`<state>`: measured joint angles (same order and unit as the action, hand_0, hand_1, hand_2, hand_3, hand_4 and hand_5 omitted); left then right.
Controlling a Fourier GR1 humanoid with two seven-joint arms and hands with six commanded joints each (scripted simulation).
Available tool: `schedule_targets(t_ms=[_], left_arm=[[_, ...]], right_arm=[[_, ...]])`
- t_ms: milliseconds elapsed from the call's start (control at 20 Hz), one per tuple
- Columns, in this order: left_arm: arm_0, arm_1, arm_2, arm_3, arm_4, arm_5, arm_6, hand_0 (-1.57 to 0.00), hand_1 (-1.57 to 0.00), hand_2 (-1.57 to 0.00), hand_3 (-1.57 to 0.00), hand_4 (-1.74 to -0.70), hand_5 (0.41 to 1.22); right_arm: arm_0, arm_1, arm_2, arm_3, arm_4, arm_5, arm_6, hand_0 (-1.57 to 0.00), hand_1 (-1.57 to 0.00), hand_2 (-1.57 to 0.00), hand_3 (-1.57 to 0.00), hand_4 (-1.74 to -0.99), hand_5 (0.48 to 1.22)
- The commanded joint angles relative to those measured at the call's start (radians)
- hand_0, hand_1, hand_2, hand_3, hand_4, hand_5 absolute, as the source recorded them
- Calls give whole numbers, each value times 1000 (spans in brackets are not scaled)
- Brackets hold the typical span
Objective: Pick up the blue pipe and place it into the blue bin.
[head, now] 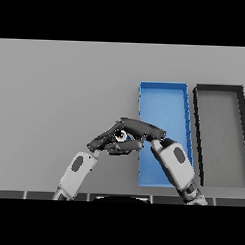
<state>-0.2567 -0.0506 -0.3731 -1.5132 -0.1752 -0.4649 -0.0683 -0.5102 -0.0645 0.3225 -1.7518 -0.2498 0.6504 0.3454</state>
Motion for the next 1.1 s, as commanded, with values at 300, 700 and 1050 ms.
schedule_targets(t_ms=[300,700,1050], left_arm=[[9,10,18,9,10,-9,72,-100,-93,-91,-71,-977,682],[16,-8,23,26,19,24,130,-16,-15,-14,-11,-969,512],[9,-3,18,23,13,22,179,-3,-2,-2,-2,-956,475]], right_arm=[[3,42,-32,-2,41,17,-24,-1570,-1570,-1570,-1569,-1499,1219],[-57,99,-120,1,-74,18,101,-1571,-1571,-1571,-1571,-1495,1221],[-319,45,-283,6,-395,-158,260,-1571,-1571,-1571,-1571,-1496,1221]])
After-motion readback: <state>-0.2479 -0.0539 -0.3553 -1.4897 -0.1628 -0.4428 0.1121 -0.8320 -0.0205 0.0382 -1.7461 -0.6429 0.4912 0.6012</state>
